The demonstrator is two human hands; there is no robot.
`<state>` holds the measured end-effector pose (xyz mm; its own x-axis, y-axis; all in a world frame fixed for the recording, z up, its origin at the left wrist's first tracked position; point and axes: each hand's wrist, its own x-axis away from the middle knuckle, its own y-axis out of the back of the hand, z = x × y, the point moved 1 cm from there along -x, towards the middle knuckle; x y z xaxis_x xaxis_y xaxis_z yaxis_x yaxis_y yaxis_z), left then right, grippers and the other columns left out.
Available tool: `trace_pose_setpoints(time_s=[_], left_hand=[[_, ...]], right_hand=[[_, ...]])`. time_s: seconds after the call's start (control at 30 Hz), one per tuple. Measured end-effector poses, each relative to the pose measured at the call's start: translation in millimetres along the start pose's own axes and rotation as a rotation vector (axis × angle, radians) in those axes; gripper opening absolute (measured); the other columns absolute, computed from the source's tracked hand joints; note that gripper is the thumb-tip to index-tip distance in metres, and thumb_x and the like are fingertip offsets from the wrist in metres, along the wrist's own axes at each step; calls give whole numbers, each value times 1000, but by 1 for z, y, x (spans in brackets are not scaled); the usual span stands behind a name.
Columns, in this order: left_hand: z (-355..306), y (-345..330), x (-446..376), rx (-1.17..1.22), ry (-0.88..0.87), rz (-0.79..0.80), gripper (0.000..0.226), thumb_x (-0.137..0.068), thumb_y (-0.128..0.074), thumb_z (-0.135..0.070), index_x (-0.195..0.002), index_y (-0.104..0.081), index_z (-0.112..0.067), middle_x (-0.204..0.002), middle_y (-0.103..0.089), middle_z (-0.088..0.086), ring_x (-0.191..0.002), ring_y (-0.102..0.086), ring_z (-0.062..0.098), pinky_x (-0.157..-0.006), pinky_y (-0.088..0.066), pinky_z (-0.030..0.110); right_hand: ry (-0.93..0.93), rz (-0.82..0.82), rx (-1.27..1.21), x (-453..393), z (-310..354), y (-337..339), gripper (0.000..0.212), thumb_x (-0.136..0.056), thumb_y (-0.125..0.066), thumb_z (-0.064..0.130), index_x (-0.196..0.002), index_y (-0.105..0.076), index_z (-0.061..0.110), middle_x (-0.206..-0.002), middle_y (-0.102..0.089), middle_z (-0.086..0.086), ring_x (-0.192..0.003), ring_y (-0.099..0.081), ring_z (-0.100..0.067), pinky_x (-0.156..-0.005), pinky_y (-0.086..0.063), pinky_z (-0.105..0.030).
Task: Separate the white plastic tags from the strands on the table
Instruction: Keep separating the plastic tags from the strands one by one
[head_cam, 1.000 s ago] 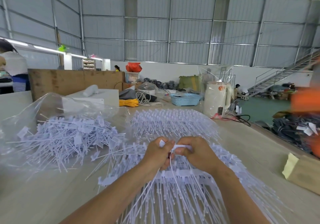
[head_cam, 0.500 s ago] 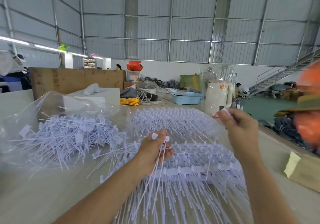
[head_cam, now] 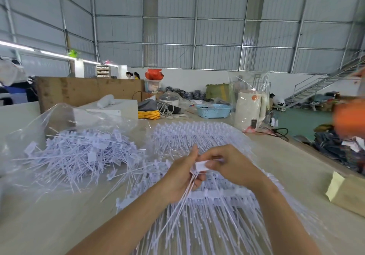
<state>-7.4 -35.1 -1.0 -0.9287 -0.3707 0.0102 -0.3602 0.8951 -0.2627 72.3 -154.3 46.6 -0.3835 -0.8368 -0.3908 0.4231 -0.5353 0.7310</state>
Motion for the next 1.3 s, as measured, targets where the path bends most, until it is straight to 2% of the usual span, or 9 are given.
trace_pose_setpoints(time_s=[0.13, 0.27, 0.33, 0.43, 0.57, 0.73, 0.87, 1.0, 1.3], left_hand=[[3, -1, 1, -59, -81, -1, 48, -69, -68, -51, -91, -65, -9, -62, -56, 1, -50, -50, 10, -41, -34, 17], [7, 1, 0, -45, -118, -77, 24, -89, -61, -27, -95, -57, -4, -60, -58, 2, -48, -50, 10, -39, -35, 18], [6, 1, 0, -40, -124, -113, 21, -93, -56, -27, -88, -58, -6, -59, -56, 4, -46, -48, 11, -39, -33, 19], [4, 2, -1, 15, -41, -181, 30, -95, -52, -35, -82, -56, -8, -56, -57, 7, -44, -45, 13, -37, -32, 18], [10, 6, -2, 61, 96, -181, 23, -98, -51, -25, -89, -56, -4, -59, -61, 11, -42, -46, 13, -36, -33, 18], [14, 5, -4, -27, 109, -187, 29, -99, -47, -29, -90, -58, -4, -62, -61, 11, -46, -47, 15, -40, -34, 21], [7, 9, -3, 151, 98, -122, 37, -99, -44, -38, -91, -60, -5, -59, -62, 11, -39, -48, 14, -37, -35, 17], [-1, 9, -5, 228, 65, -78, 58, -91, -38, -60, -83, -60, -8, -60, -61, 12, -37, -48, 13, -35, -31, 15], [4, 10, -2, -95, -95, -230, 32, -87, -65, -32, -96, -61, -2, -68, -56, 10, -40, -42, 10, -36, -30, 18]], right_hand=[[9, -55, -143, -2, -4, -8, 29, -81, -62, -6, -75, -64, 22, -77, -64, 10, -72, -58, 5, -69, -41, -4], [-30, -121, -150, 0, -12, -8, 20, -81, -69, 6, -78, -63, 25, -84, -61, 7, -76, -55, 0, -69, -40, -5], [-103, -33, -161, 1, -16, -6, 5, -86, -66, 15, -82, -64, 15, -75, -59, 6, -61, -54, 3, -59, -41, -8], [-162, -16, -107, 5, -19, 4, 17, -89, -63, 19, -76, -64, 8, -58, -53, 3, -41, -47, 1, -46, -37, -12], [-69, -517, -121, 11, -4, 30, 12, -87, -64, 22, -80, -65, 13, -59, -53, 1, -46, -40, -6, -47, -35, -18], [360, -1176, -668, 25, 35, 62, 17, -90, -61, 14, -75, -59, 22, -51, -53, 12, -45, -44, -6, -42, -36, -22], [70, -852, -1140, 15, 34, 58, 12, -84, -64, 20, -74, -61, 14, -54, -54, 8, -43, -45, -6, -39, -37, -18], [-352, -328, -767, 4, 3, -2, 26, -84, -67, 20, -66, -58, 3, -49, -48, -2, -40, -41, -11, -40, -37, -19], [-386, -247, -651, 0, -23, -48, 40, -88, -65, 23, -49, -57, 16, -42, -51, 1, -33, -42, -10, -37, -30, -13]])
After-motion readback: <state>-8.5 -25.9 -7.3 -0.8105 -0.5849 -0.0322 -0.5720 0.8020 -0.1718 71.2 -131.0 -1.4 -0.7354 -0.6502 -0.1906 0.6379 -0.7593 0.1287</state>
